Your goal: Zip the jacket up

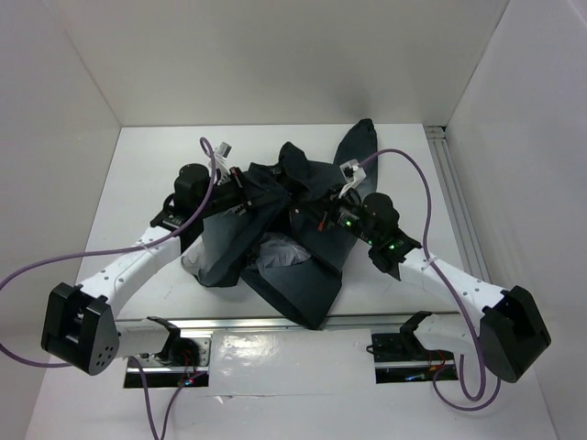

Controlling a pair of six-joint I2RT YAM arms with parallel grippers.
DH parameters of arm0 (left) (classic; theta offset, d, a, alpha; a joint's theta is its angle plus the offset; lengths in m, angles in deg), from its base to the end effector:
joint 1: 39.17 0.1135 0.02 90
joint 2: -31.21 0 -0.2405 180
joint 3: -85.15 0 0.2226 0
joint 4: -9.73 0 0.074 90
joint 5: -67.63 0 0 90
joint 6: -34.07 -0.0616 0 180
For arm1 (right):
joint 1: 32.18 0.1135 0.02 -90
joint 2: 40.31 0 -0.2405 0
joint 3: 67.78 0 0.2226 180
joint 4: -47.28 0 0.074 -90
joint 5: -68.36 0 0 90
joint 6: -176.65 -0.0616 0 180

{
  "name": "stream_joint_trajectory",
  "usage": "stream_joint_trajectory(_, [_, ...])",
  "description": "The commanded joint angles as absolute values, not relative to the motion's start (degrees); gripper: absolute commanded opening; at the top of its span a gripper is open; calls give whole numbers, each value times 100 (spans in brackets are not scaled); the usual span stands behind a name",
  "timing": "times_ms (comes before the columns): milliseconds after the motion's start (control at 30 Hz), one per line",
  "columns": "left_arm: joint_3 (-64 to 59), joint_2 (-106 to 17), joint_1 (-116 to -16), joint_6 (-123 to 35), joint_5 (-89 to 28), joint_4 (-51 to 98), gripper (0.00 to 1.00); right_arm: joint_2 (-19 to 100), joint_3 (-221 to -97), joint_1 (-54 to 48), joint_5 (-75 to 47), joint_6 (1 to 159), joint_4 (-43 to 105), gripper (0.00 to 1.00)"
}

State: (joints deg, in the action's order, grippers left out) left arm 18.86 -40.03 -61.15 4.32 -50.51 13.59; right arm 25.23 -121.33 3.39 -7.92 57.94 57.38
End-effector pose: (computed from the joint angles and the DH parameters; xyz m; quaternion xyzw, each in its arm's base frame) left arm 0.2592 -0.1359 0.3024 -0.0920 0.7477 -0.5541 0.3541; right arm 0.2127 0.1701 0.2818 -0.1256 0.7073 0.4400 0.5389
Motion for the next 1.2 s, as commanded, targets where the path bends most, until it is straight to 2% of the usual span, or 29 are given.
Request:
stream_joint_trajectory(0, [1599, -4068, -6054, 516, -5295, 1376, 0, 2236, -12324, 403, -846, 5940, 5985, 0])
stream_joint_trajectory(1167, [1361, -4410, -5948, 454, -5559, 1657, 0, 2131, -12437, 403, -872, 6151, 5827, 0])
